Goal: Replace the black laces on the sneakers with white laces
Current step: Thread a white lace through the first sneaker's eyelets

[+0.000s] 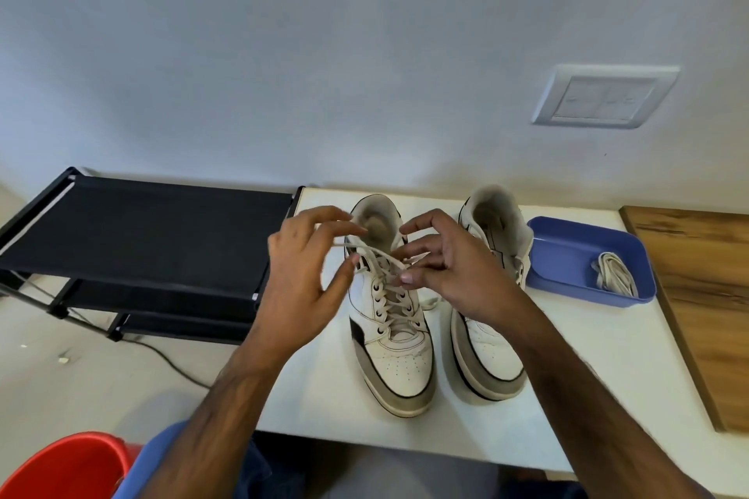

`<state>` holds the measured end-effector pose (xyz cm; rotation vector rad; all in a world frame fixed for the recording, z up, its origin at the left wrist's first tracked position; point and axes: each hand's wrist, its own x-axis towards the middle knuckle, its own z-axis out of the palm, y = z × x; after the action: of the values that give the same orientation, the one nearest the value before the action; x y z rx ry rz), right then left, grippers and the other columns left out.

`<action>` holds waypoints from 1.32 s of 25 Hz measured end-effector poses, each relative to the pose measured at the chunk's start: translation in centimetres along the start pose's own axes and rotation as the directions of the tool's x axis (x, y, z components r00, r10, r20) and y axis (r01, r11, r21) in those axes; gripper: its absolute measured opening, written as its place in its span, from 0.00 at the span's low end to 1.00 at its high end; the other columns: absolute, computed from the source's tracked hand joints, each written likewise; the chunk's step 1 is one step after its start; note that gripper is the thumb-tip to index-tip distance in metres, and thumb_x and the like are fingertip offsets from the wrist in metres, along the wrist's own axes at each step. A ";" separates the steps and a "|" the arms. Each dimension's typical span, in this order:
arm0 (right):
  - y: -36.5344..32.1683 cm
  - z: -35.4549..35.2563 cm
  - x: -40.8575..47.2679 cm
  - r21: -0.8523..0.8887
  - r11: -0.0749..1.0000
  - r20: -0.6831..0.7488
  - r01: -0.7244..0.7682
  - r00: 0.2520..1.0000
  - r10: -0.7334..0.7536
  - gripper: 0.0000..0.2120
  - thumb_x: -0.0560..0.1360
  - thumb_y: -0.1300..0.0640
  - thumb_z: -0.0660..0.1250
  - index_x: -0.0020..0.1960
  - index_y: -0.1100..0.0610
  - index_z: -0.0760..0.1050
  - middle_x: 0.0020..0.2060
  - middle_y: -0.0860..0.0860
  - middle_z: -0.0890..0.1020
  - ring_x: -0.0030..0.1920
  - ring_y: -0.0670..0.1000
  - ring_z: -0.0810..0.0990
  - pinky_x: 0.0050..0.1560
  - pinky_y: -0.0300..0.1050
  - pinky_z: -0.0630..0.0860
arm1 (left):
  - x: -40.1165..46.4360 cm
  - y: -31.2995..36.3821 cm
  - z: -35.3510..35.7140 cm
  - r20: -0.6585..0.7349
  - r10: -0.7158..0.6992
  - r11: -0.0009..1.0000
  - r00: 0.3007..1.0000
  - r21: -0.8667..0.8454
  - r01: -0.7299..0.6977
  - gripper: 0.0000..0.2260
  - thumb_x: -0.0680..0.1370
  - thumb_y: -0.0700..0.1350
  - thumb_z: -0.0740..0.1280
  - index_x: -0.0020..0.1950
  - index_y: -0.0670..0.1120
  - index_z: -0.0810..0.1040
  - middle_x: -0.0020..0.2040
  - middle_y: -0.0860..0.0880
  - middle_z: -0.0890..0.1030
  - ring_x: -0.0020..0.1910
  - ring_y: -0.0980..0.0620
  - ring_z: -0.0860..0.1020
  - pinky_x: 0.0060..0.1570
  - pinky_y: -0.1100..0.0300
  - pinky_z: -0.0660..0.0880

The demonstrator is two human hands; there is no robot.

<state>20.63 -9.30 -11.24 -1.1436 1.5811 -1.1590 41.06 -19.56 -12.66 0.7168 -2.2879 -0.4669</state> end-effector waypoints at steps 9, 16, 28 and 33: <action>0.8 1.7 0.4 0.036 0.997 -0.133 0.063 0.989 -0.057 0.18 0.70 0.64 0.78 0.54 0.50 0.77 0.38 0.55 0.85 0.43 0.56 0.86 0.55 0.60 0.82 | -0.1 1.1 2.9 0.209 -0.017 0.970 0.978 -0.235 0.066 0.14 0.77 0.49 0.74 0.61 0.51 0.78 0.53 0.63 0.79 0.51 0.67 0.76 0.49 0.72 0.71; 1.0 1.7 1.1 0.077 0.995 -0.152 0.062 0.987 -0.050 0.13 0.74 0.65 0.75 0.55 0.55 0.76 0.40 0.51 0.88 0.43 0.51 0.87 0.54 0.54 0.82 | 0.5 0.5 2.3 0.102 -0.116 0.966 0.988 -0.221 0.136 0.05 0.76 0.37 0.74 0.49 0.46 0.83 0.41 0.62 0.80 0.39 0.62 0.80 0.38 0.75 0.72; 2.1 1.8 2.7 -0.336 0.941 -0.129 0.024 0.989 -0.071 0.16 0.83 0.61 0.60 0.61 0.48 0.82 0.46 0.48 0.71 0.45 0.40 0.75 0.44 0.27 0.67 | 0.7 -0.5 4.2 0.087 -0.318 0.906 0.944 -0.266 0.329 0.07 0.78 0.40 0.73 0.50 0.51 0.79 0.45 0.55 0.81 0.44 0.56 0.79 0.42 0.70 0.73; 2.1 2.4 3.3 -0.265 0.964 -0.286 -0.025 0.957 -0.054 0.05 0.77 0.50 0.73 0.50 0.50 0.81 0.41 0.47 0.80 0.41 0.40 0.79 0.40 0.31 0.70 | 0.7 -0.7 4.7 0.058 -0.263 0.940 0.963 -0.208 0.269 0.05 0.77 0.39 0.73 0.51 0.48 0.83 0.45 0.56 0.78 0.47 0.61 0.78 0.43 0.74 0.71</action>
<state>21.73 -12.68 -14.15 -1.1965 2.0073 -1.1924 37.56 -19.93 -15.93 0.9177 -2.1322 -0.8423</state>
